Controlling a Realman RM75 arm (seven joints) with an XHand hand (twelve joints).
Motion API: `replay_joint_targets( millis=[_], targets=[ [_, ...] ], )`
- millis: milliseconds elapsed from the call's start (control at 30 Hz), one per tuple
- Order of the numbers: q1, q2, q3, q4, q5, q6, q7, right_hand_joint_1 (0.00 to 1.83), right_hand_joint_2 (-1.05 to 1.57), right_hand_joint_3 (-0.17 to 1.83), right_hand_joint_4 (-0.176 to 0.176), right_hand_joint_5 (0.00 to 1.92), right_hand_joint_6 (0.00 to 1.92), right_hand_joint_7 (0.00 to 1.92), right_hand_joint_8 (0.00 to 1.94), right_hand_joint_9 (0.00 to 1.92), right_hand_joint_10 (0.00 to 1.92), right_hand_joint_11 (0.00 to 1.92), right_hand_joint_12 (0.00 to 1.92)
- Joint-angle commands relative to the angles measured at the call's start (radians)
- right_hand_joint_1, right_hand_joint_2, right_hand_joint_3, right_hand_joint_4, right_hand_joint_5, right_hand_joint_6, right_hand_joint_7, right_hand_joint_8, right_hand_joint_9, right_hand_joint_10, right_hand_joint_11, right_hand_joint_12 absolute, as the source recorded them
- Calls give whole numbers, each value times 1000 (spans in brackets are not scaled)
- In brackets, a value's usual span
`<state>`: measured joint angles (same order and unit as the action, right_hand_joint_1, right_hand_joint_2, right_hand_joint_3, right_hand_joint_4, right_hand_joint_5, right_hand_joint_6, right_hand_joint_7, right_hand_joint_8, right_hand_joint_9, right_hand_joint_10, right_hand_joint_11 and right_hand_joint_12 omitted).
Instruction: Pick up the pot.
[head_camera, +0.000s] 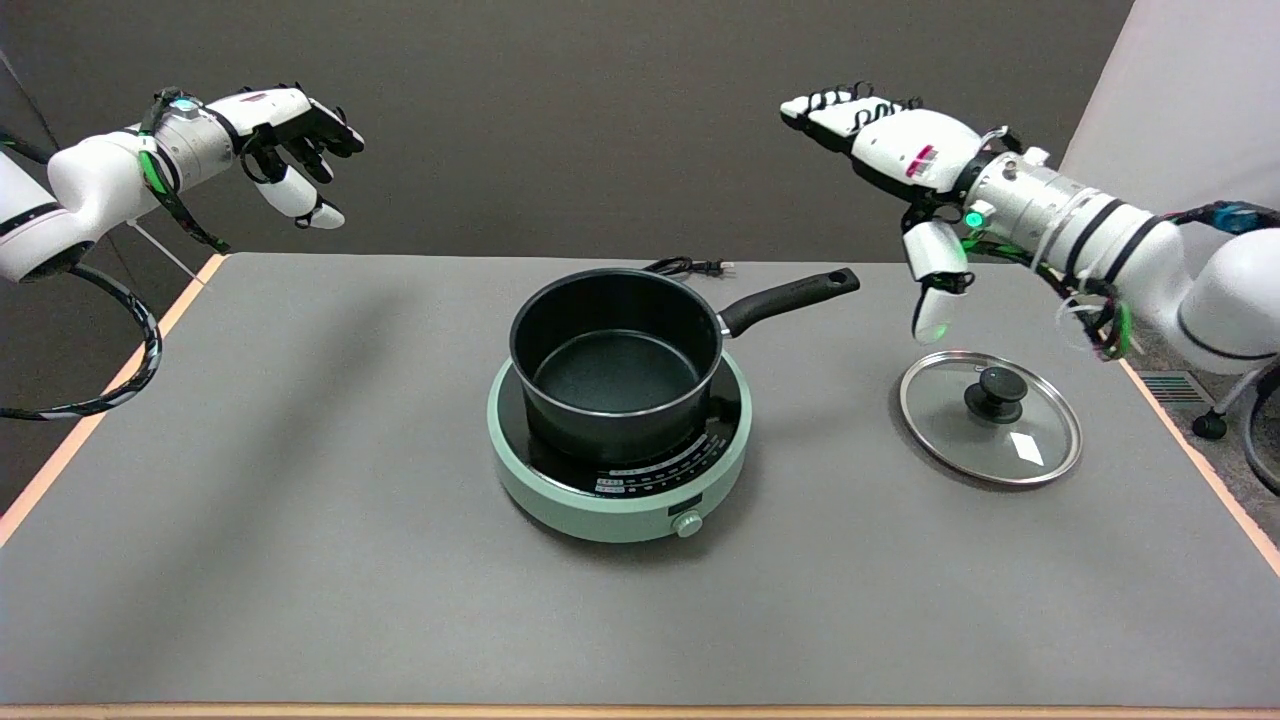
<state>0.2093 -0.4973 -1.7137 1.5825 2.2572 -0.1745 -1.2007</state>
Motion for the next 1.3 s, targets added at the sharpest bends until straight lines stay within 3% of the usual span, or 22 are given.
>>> replay_joint_targets(
  millis=[33, 400, 600, 1000, 1300],
  targets=[
    [74, -40, -286, 171, -115, 397, 91, 1325, -1047, 807, -135, 32, 32, 32, 32, 32, 32, 32, 32],
    [91, -97, -316, 185, -112, 459, 87, 1361, -1029, 799, -164, 37, 37, 37, 37, 37, 37, 37, 37],
    [126, -137, -399, 171, -29, 530, 78, 1357, -1003, 817, -176, 38, 38, 38, 38, 38, 38, 38, 38],
    [135, -208, -444, 94, 158, 604, -98, 1367, -942, 796, -176, 40, 40, 40, 40, 40, 40, 40, 40],
    [128, -204, -434, 78, 229, 595, -186, 1376, -870, 747, -176, 40, 40, 40, 40, 40, 40, 40, 40]
  ],
)
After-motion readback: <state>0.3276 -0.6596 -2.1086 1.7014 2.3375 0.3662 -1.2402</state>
